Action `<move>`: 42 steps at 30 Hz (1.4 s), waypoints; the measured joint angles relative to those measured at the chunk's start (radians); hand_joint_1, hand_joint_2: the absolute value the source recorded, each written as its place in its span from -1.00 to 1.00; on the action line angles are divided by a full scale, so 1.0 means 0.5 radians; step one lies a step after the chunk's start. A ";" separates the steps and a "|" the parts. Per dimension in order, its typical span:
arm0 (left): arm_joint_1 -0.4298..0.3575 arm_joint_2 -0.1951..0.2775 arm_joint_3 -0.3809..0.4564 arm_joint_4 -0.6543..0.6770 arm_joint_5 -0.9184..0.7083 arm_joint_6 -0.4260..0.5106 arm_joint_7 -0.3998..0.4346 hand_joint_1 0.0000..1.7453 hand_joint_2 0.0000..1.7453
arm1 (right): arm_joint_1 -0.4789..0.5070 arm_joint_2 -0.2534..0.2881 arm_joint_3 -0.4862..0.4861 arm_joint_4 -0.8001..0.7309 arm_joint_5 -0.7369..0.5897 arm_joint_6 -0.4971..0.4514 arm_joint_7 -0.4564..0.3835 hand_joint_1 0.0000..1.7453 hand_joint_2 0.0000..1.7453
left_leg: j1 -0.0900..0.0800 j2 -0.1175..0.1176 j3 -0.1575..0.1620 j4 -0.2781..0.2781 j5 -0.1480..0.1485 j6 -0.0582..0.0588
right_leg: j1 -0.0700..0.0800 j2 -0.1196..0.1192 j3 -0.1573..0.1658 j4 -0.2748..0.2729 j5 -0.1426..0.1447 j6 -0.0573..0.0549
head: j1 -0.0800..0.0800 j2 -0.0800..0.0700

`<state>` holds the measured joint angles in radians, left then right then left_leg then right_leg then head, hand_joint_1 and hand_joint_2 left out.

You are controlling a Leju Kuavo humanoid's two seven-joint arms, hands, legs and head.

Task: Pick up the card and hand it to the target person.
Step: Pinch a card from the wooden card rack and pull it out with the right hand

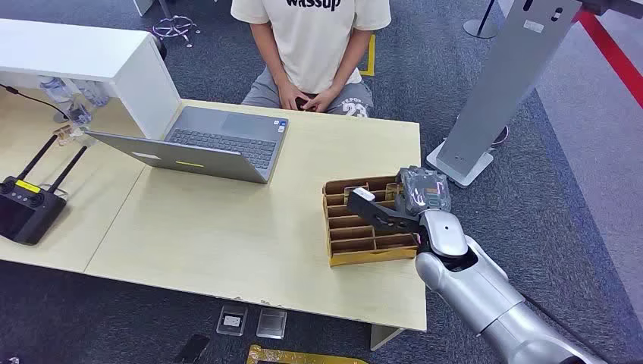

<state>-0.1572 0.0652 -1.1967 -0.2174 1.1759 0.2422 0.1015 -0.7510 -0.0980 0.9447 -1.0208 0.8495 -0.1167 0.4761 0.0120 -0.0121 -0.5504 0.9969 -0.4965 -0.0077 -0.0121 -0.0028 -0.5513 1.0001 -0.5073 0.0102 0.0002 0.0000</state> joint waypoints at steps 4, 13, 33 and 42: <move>0.001 0.000 0.000 0.000 0.000 0.000 0.000 -1.00 -1.00 | -0.002 0.004 0.000 0.004 0.000 0.000 0.000 0.01 1.00 | 0.000 0.000 0.000 0.000 0.000 0.000 | 0.000 0.000 0.000 0.000 0.000 0.000 | 0.000 0.000; 0.003 0.002 0.000 0.000 0.000 -0.008 0.000 -1.00 -1.00 | -0.002 0.007 0.001 0.016 -0.013 -0.001 -0.006 -0.13 1.00 | 0.000 0.000 0.000 0.000 0.000 0.000 | 0.000 0.000 0.000 0.000 0.000 0.000 | 0.000 0.000; 0.009 0.003 -0.001 0.000 0.005 -0.011 -0.012 -1.00 -1.00 | -0.010 0.016 0.001 0.040 -0.030 -0.003 -0.032 0.58 1.00 | 0.000 0.000 0.000 0.000 0.000 0.000 | 0.000 0.000 0.000 0.000 0.000 0.000 | 0.000 0.000; 0.012 0.007 -0.001 0.000 0.010 -0.063 -0.048 -1.00 1.00 | -0.014 0.018 0.001 0.040 -0.038 -0.004 -0.034 0.66 1.00 | 0.000 0.000 0.001 0.000 0.000 0.000 | 0.000 0.000 0.001 0.000 0.000 0.000 | 0.000 0.000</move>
<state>-0.1511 0.0686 -1.1971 -0.2174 1.1808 0.2108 0.0772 -0.7580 -0.0889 0.9453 -1.0008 0.8306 -0.1186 0.4593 0.0120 -0.0121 -0.5499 0.9970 -0.4964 -0.0078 -0.0121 -0.0027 -0.5510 1.0001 -0.5072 0.0102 0.0004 0.0000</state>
